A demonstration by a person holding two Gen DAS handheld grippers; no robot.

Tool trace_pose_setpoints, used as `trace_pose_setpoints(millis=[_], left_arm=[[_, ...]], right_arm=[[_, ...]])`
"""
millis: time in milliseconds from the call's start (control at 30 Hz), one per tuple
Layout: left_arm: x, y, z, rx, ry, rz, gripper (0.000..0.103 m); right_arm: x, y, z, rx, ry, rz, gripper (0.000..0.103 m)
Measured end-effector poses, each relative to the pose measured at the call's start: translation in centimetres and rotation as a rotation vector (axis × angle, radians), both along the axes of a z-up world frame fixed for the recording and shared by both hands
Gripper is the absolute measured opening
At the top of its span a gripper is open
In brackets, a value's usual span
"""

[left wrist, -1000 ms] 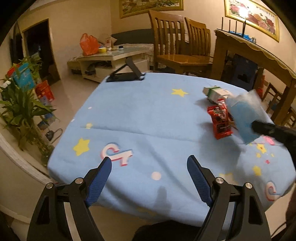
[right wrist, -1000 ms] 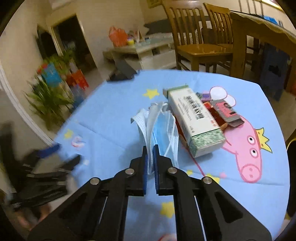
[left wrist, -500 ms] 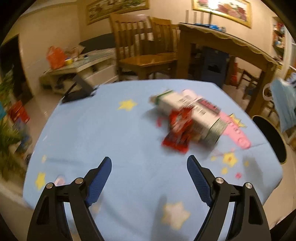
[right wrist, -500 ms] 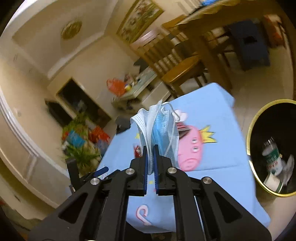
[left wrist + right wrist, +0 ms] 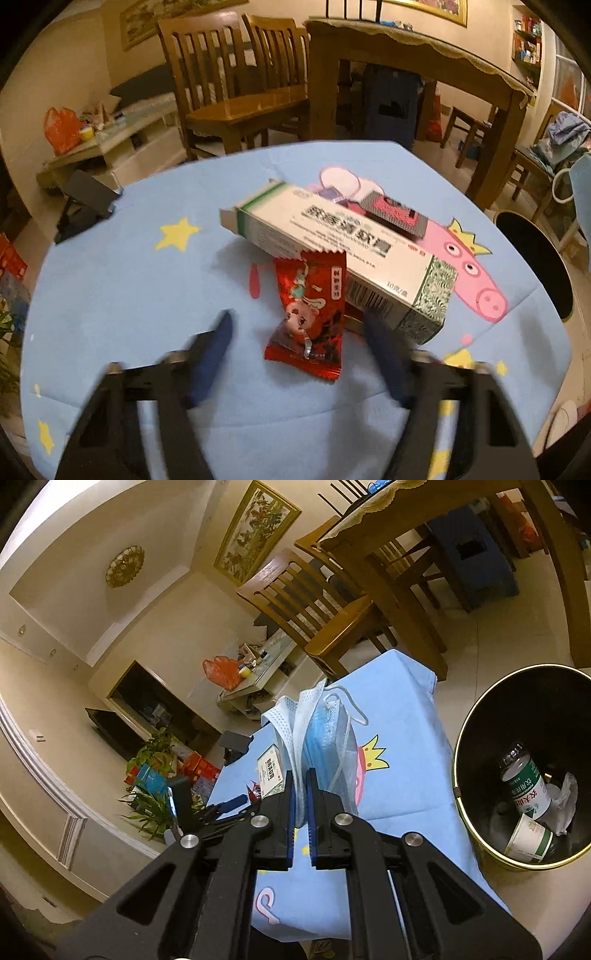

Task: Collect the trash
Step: 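Grasp the red candy wrapper with the left tool while the right tool holds the mask, then carry mask and candy wrapper over the black bin and open both tools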

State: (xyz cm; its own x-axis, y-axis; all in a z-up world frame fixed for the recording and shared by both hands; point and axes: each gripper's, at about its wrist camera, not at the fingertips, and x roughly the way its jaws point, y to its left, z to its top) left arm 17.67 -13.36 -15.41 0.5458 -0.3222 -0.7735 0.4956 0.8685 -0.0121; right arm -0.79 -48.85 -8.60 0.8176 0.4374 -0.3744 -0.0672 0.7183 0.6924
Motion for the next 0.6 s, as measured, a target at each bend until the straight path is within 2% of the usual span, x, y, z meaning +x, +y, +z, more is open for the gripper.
trace_pose_setpoints(millis=[33, 100, 167, 300, 467, 600], left_arm=[[0.3, 0.1, -0.4, 0.0, 0.031, 0.001, 0.028], [0.4, 0.7, -0.6, -0.012, 0.037, 0.033, 0.027], [-0.4, 1.5, 0.0, 0.006, 0.004, 0.086, 0.024], [-3.1, 3.1, 2.0, -0.013, -0.056, 0.132, 0.024], [-6.4, 3.8, 5.5, -0.091, -0.099, 0.135, 0.024], [-8.7, 1.3, 7.7, -0.115, -0.137, 0.085, 0.025]], right_arm=[[-0.1, 0.2, -0.1, 0.002, -0.001, 0.0, 0.006], [-0.2, 0.2, 0.0, 0.002, -0.002, -0.003, 0.006], [-0.2, 0.3, 0.1, 0.002, -0.004, -0.002, 0.006], [-0.6, 0.2, 0.3, -0.012, -0.006, -0.007, 0.006], [-1.1, -0.1, 0.1, -0.015, 0.007, -0.026, 0.006], [-2.2, -0.8, 0.6, -0.017, -0.018, -0.05, 0.006]])
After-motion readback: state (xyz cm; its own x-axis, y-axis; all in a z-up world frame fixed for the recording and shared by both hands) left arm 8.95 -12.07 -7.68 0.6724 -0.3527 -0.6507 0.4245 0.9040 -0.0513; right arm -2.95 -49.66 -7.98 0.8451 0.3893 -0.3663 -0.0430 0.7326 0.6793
